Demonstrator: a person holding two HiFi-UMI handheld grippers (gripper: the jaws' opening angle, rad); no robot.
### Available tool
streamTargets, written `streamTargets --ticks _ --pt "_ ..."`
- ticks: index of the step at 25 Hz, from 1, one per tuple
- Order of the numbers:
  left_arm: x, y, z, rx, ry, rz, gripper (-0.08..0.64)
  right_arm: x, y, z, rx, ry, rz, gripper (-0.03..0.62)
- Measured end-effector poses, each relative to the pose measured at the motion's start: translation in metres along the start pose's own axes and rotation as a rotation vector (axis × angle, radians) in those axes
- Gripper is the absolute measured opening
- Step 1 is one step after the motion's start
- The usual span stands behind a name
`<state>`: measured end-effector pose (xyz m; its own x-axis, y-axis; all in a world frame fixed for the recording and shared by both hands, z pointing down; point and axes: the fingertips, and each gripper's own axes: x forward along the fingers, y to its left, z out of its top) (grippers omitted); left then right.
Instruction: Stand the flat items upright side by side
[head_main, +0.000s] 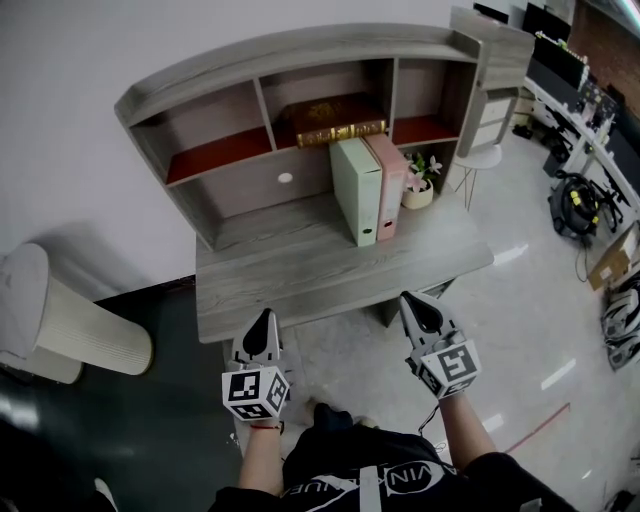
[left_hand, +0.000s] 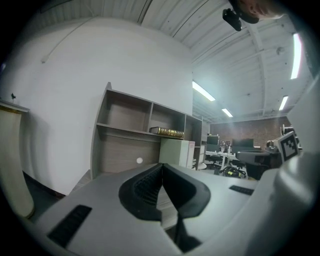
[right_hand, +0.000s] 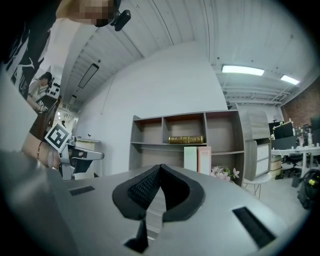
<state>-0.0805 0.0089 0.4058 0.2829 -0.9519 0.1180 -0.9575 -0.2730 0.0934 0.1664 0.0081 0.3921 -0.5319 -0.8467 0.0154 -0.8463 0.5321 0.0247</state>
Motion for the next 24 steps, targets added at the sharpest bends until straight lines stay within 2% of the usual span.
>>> streamTargets --ticks 8,24 --pt "-0.036 -0.009 -0.004 -0.001 -0.016 0.066 0.005 -0.029 0.006 0.001 0.001 -0.026 0.015 0.009" --pt "-0.083 -0.041 -0.007 -0.007 -0.036 0.098 0.005 -0.074 0.020 0.008 0.006 -0.047 0.053 0.009"
